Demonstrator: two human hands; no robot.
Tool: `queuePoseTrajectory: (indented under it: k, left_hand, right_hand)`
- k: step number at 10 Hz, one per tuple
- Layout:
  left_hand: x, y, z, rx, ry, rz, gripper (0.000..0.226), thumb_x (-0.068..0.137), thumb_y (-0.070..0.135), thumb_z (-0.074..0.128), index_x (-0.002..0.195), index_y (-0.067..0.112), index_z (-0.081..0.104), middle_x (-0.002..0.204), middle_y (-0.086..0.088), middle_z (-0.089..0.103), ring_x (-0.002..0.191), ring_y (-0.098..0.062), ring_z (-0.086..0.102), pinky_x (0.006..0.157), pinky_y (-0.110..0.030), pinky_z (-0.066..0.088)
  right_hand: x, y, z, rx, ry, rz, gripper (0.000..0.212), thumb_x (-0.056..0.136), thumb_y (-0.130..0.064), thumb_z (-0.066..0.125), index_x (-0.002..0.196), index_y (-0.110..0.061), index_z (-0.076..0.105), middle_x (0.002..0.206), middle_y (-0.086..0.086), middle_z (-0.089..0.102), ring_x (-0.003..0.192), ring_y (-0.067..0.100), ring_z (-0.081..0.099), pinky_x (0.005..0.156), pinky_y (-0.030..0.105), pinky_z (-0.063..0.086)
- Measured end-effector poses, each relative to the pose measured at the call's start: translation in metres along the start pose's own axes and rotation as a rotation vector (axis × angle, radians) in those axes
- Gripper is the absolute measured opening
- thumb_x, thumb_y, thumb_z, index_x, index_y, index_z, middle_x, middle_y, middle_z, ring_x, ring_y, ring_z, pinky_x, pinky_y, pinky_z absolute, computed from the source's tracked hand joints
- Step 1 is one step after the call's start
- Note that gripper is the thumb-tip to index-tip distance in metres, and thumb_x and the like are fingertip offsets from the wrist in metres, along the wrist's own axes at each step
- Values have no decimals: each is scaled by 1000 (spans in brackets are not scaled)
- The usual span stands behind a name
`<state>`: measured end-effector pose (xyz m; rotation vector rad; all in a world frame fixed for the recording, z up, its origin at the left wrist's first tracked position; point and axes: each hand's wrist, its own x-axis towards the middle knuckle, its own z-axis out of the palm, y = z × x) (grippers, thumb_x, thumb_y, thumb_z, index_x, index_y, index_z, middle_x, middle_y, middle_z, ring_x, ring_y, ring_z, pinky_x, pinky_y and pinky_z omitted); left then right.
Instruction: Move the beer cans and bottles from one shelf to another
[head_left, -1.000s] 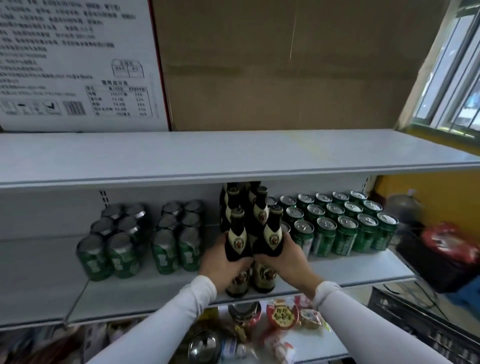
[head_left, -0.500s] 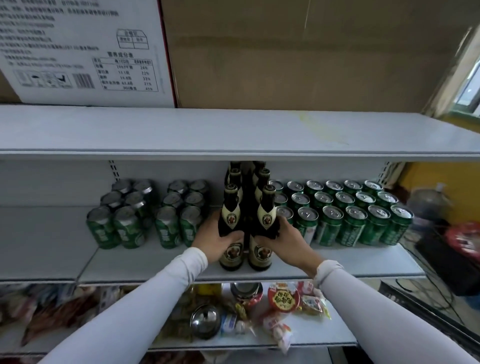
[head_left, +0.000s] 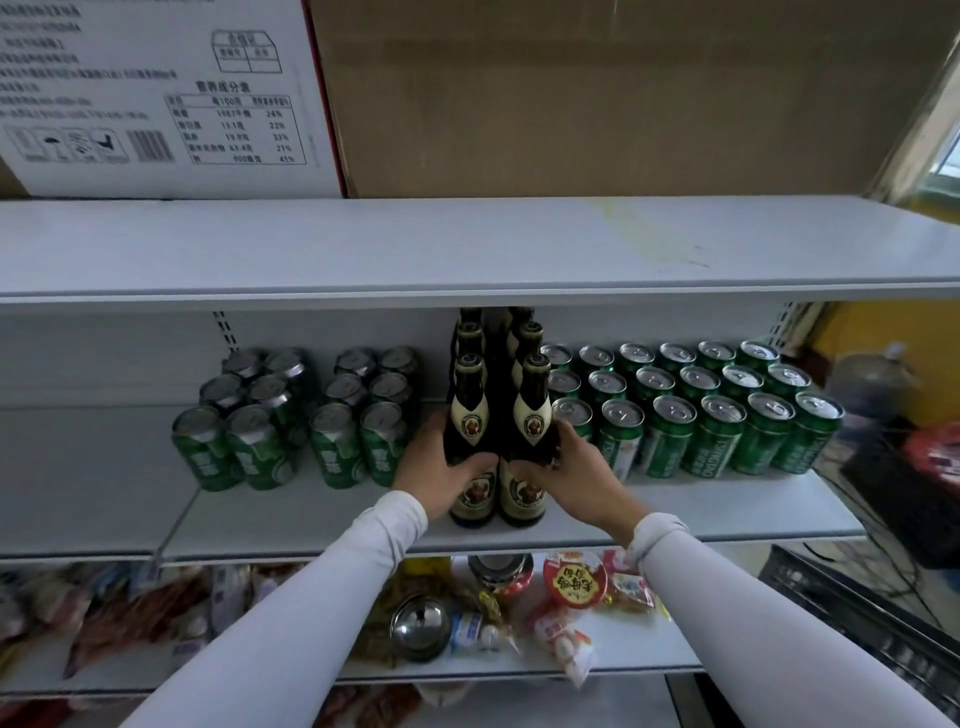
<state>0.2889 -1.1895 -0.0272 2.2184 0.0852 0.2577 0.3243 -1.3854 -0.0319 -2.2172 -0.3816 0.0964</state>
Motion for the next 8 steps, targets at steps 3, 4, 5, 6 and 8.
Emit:
queuePoseTrajectory:
  k: [3,4,5,6,8]
  left_hand:
    - [1,-6,3,-68,6,10,68,74,41,77,130,19,47,125,-1,60,116,-20,56,97,-32,45]
    - [2,-7,3,-76,6,17,65,74,41,77,128,18,48,123,-2,61,113,-21,57,95,-32,46]
    - [3,-5,-4,-86,-45,29,67,73,40,78,128,16,47,123,-1,60,115,-20,56,96,-28,43]
    - [-4,5,-17,-52,-53,24,77,74,41,78,135,13,39,126,3,54,118,-15,51,96,-25,38]
    - [-42,16,-40,63,-25,1,78,78,42,74,140,13,37,141,-7,47,128,-25,47,103,-33,39]
  right_hand:
    - [-2,4,9,57,43,28,71,80,-42,75,139,-21,43,120,-9,63,109,14,61,93,35,52]
    - [-3,1,9,31,37,73,71,80,-46,76,138,-23,42,120,-9,64,108,13,61,92,32,51]
    - [-3,-2,4,17,18,87,71,78,-49,77,136,-21,45,121,-7,63,110,14,60,93,31,48]
    - [-14,-11,-5,21,13,101,77,73,-54,77,136,-21,46,124,-6,63,114,15,59,99,37,48]
    - [-54,-31,-21,2,72,24,68,86,-45,70,142,-18,42,125,-12,53,121,13,52,97,26,39]
